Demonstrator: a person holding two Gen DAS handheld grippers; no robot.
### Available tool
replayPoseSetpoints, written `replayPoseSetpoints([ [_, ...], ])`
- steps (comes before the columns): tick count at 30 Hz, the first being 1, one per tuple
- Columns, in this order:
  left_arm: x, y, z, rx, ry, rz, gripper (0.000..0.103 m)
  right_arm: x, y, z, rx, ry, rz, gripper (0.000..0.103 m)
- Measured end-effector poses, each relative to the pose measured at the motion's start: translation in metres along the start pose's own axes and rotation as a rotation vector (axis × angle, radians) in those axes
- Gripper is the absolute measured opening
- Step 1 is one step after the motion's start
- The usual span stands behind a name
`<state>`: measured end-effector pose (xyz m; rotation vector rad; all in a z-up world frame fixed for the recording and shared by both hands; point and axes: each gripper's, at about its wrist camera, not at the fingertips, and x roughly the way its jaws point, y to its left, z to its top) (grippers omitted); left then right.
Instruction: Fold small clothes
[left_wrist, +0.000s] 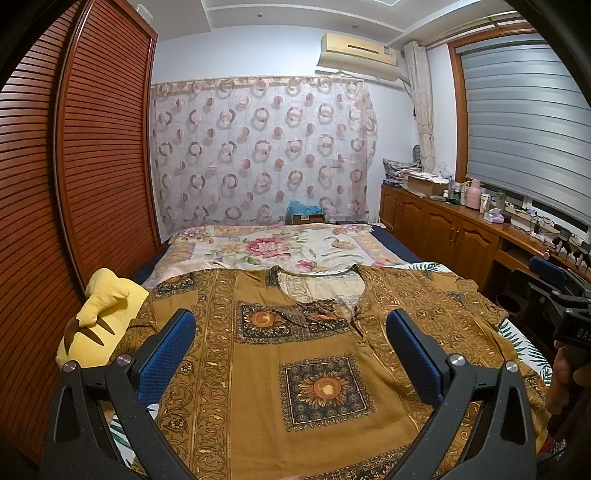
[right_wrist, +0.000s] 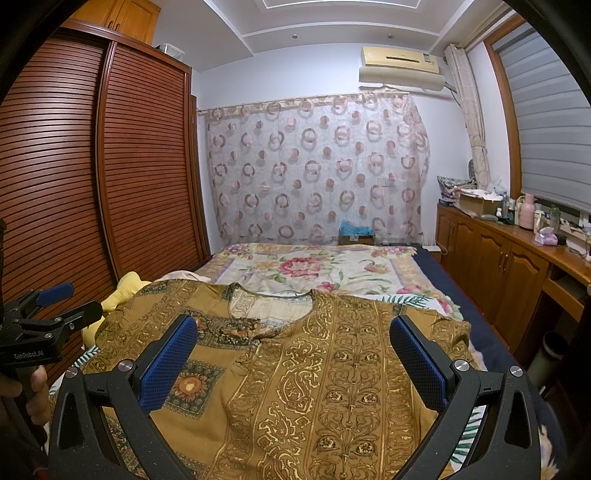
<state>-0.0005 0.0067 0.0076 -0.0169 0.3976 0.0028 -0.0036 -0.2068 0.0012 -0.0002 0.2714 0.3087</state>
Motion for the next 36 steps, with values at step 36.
replayPoseSetpoints([
  [36,-0.009,-0.006,0.007,0.001,-0.006,0.002,0.103,0.001,-0.001,0.000,0.002,0.000,0.001,0.103],
])
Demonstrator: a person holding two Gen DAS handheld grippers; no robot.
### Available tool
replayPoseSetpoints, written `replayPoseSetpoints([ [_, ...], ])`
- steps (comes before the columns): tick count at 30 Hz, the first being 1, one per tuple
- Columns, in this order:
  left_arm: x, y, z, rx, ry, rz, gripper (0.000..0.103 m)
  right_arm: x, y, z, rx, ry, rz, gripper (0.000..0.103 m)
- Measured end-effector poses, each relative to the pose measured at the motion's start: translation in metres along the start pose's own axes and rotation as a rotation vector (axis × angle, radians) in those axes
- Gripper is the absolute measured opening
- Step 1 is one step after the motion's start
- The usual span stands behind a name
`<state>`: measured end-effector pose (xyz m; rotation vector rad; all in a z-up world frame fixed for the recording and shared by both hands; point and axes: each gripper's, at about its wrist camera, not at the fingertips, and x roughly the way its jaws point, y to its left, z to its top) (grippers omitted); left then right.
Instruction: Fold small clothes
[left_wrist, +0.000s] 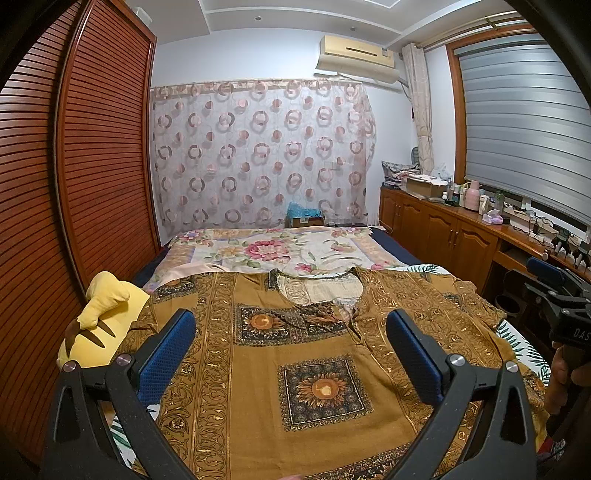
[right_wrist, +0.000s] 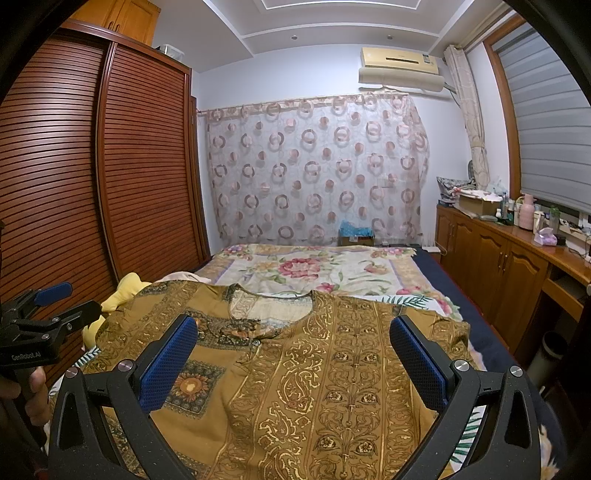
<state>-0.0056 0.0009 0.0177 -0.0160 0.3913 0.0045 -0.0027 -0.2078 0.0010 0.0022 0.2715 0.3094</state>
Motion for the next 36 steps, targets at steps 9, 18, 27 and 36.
replayPoseSetpoints([
  [9,-0.003,0.001,0.005,0.000,0.005,0.000,0.103,0.001,-0.002,0.001,-0.001,0.003,0.007,0.103],
  [18,0.009,0.014,-0.003,-0.002,0.074,0.011,0.103,0.020,0.001,-0.005,-0.029,0.066,0.076,0.103],
  [27,0.035,0.049,-0.028,-0.011,0.156,0.039,0.103,0.036,-0.001,-0.001,-0.066,0.131,0.121,0.103],
  [36,0.046,0.103,-0.051,-0.026,0.228,0.057,0.103,0.052,-0.002,-0.001,-0.102,0.187,0.172,0.103],
])
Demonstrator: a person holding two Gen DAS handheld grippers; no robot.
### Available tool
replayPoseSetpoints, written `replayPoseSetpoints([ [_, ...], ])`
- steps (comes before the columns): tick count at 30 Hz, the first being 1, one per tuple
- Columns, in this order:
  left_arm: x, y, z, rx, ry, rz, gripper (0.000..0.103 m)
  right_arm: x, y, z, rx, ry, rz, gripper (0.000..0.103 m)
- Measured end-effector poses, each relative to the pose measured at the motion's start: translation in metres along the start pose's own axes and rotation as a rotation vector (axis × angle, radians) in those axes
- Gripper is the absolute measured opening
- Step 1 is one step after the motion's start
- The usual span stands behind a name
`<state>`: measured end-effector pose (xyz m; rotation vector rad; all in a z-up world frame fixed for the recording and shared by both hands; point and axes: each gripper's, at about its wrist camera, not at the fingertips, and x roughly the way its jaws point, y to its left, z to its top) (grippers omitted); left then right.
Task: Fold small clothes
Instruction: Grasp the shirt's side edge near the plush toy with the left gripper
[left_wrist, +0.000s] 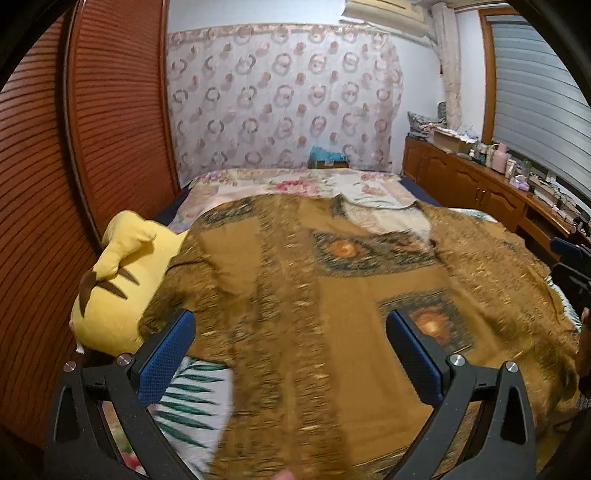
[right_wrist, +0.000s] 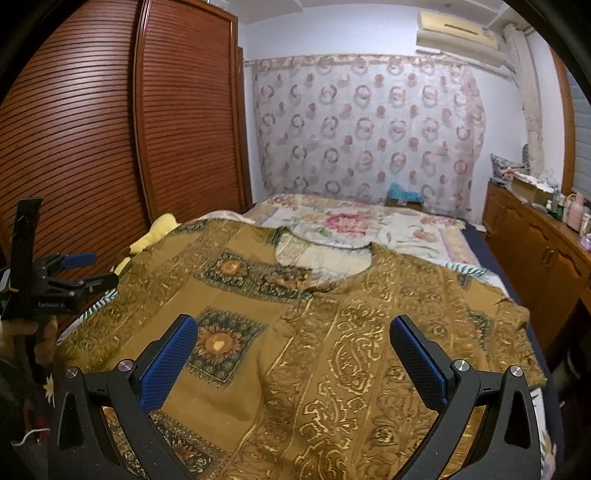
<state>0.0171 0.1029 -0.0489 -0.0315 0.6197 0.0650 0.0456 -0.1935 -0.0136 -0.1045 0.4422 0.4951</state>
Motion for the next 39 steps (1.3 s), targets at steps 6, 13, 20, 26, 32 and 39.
replayPoseSetpoints([
  [6,0.014,0.048,-0.007,-0.048,0.053,-0.012,0.101,0.016,0.002,0.008,-0.024,0.052,0.046,0.103],
  [13,0.033,0.080,-0.006,-0.053,0.124,-0.021,0.096,0.030,0.008,0.017,-0.067,0.083,0.086,0.103],
  [20,0.068,0.106,-0.014,-0.076,0.239,-0.030,0.067,0.045,0.009,0.017,-0.067,0.125,0.128,0.103],
  [26,0.085,0.117,-0.019,-0.116,0.279,-0.113,0.031,0.049,0.017,0.017,-0.090,0.143,0.135,0.103],
  [32,0.079,0.114,-0.013,-0.076,0.254,-0.045,0.003,0.049,0.017,0.015,-0.080,0.143,0.131,0.103],
  [39,0.055,0.099,0.009,-0.022,0.171,-0.046,0.002,0.048,0.011,0.010,-0.055,0.143,0.121,0.103],
])
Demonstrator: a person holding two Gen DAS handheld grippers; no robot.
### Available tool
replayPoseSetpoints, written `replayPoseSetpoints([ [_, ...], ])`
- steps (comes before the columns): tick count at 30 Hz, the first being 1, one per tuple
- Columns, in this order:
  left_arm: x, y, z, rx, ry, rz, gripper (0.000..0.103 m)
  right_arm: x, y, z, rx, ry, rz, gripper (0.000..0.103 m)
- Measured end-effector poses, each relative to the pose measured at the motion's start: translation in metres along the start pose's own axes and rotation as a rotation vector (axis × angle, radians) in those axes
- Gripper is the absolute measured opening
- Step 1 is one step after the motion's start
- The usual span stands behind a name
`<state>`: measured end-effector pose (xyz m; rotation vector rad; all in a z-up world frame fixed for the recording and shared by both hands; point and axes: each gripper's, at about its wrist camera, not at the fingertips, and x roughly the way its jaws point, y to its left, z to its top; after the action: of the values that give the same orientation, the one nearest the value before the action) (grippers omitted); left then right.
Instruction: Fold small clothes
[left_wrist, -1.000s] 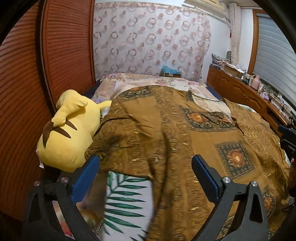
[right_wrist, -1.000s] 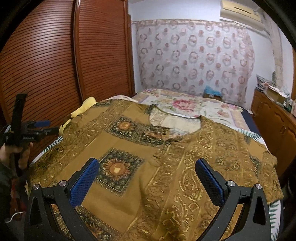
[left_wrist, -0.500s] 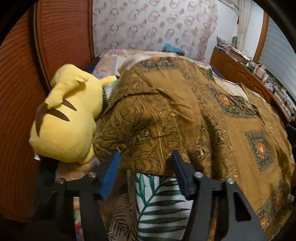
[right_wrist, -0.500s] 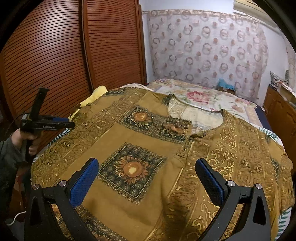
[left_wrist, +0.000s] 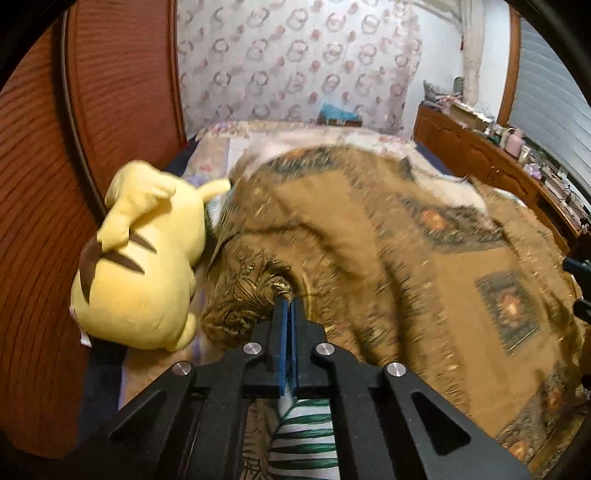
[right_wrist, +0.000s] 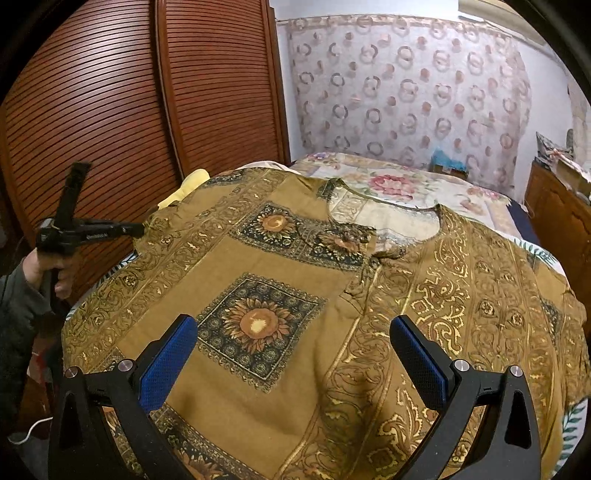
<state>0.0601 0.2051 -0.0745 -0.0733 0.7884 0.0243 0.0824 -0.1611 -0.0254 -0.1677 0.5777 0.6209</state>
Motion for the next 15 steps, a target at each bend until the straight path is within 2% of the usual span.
replayPoseSetpoints([
  [4,-0.022,-0.020,0.019,0.030,-0.067,-0.030,0.002,-0.004,-0.003,-0.001,0.011,-0.007,-0.003,0.103],
  [8,-0.031,-0.052,0.041,0.081,-0.112,-0.101,0.002,-0.009,-0.007,0.001,0.023,-0.021,-0.011,0.103],
  [15,-0.031,-0.095,0.046,0.131,-0.122,-0.188,0.002,-0.021,-0.009,-0.004,0.037,-0.040,-0.019,0.103],
])
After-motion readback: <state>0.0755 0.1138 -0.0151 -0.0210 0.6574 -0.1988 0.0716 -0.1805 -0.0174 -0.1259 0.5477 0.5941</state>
